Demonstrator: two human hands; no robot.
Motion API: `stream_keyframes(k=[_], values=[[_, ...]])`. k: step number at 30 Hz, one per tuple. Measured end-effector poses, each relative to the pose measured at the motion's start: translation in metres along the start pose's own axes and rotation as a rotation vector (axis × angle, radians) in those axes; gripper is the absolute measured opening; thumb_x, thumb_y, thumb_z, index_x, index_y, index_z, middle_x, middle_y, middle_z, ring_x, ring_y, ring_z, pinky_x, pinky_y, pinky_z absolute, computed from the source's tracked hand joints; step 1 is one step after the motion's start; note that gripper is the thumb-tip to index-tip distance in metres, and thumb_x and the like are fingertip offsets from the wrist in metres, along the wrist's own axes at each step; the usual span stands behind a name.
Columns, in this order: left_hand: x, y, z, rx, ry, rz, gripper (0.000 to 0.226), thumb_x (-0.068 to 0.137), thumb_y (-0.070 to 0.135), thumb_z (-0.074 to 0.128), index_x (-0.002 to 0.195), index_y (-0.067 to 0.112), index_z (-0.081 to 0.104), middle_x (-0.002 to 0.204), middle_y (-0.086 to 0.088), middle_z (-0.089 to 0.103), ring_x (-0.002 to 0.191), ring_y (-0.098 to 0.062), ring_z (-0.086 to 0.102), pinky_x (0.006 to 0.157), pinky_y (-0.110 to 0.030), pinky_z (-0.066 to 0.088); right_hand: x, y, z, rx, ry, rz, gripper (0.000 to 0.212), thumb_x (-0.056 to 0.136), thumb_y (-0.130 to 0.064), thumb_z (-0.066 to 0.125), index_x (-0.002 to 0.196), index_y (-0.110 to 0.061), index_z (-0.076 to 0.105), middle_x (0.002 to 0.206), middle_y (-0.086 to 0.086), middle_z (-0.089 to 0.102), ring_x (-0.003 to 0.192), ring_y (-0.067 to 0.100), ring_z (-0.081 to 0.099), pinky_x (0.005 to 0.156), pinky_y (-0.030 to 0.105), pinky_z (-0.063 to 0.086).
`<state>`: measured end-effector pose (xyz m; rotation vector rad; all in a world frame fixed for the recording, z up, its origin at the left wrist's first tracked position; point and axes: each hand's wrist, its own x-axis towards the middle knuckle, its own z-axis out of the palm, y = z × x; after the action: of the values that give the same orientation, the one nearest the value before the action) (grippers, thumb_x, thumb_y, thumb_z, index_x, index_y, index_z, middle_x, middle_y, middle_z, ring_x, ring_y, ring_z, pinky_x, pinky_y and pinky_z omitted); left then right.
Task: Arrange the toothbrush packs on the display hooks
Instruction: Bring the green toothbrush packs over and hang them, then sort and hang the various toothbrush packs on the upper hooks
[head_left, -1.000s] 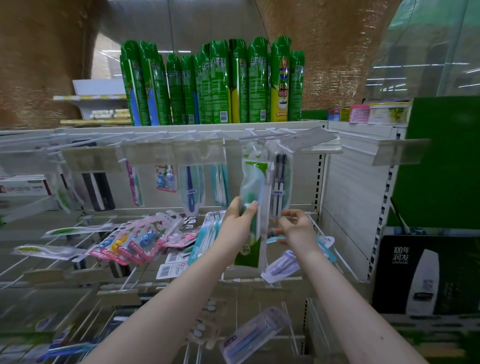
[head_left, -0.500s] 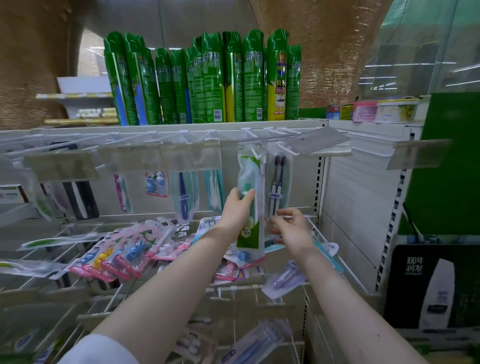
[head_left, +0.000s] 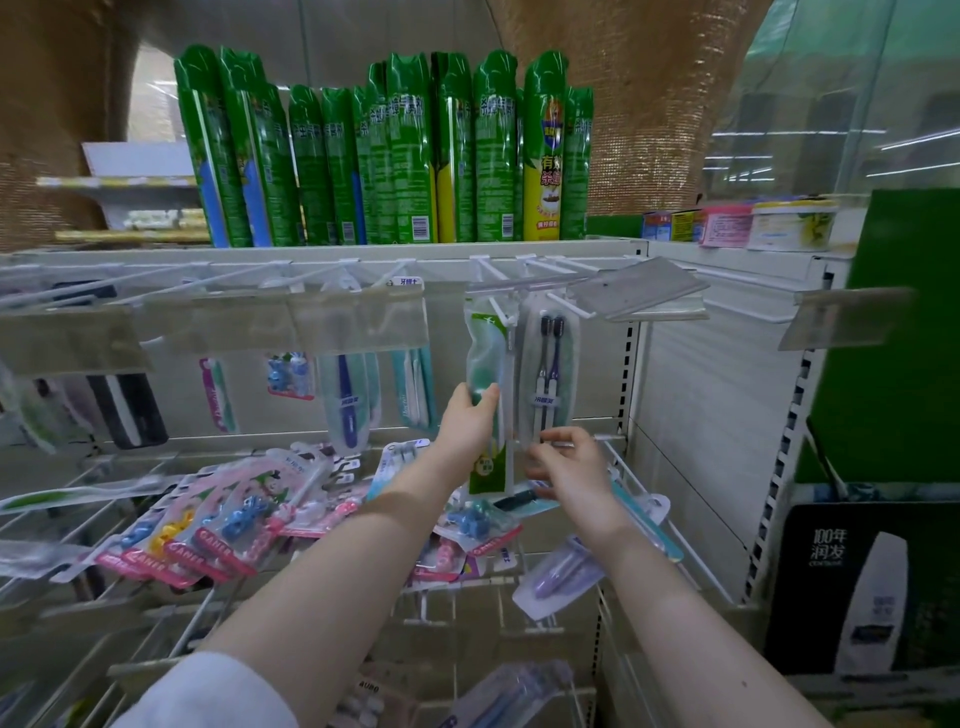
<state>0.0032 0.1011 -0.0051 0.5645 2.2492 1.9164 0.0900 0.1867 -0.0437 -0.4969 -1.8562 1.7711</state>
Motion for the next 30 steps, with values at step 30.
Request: stream_keyframes(k=[30], values=[[-0.102,-0.045,-0.028,-0.156,0.291,0.054,0.023,0.092,0.014,0.059,0.112,0.006,0.054,0.103,-0.003,0.057,0.096,-0.015,0.053,0.083,-0.024,0.04,-0.066,0.015,-0.012,0.004,-0.058,0.041,0.015,0.089,-0.008,0.058,0.101,-0.014,0.052,0.094,0.008,0.066,0.069,0.017,0.066,0.064,0.035,0.053]])
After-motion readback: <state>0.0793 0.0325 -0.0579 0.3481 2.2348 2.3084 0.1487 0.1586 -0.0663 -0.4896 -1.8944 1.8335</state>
